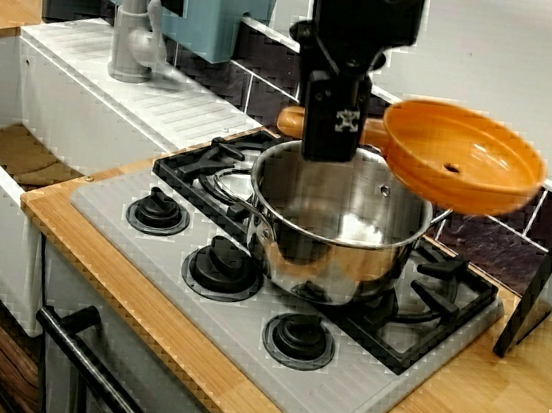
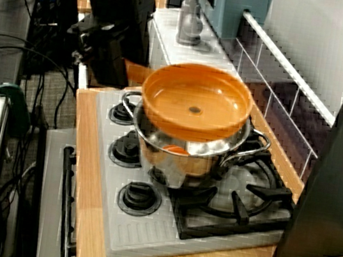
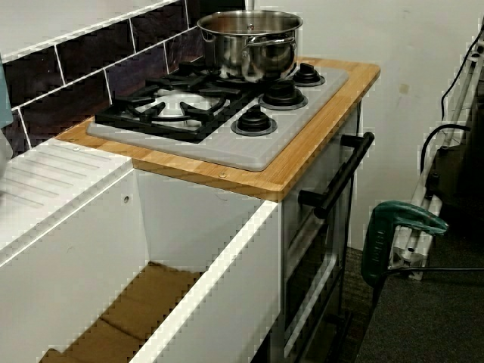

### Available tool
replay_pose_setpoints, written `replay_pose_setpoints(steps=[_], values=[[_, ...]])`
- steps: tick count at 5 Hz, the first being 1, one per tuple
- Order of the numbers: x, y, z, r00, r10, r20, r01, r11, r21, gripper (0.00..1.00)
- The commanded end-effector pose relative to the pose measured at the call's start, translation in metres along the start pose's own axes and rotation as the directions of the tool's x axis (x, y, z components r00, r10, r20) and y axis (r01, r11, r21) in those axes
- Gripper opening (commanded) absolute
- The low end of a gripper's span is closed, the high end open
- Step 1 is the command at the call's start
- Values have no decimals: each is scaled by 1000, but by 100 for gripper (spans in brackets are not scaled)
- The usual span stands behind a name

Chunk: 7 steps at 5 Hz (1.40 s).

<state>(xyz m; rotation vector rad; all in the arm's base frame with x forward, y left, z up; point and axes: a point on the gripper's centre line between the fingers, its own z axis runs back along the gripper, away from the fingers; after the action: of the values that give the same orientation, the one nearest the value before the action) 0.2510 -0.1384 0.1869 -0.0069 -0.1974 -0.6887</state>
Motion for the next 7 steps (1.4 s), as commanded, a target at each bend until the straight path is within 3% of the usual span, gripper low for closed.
replay_pose_setpoints(steps=[1,3,5,7], values=[[-6,49,16,994,97,40,-95,994,-45,0],[-21,90,15,982,175,78,-178,984,33,0],[-41,114,17,968,229,100,-237,968,78,0],[-74,150,17,934,337,117,-348,933,87,0]])
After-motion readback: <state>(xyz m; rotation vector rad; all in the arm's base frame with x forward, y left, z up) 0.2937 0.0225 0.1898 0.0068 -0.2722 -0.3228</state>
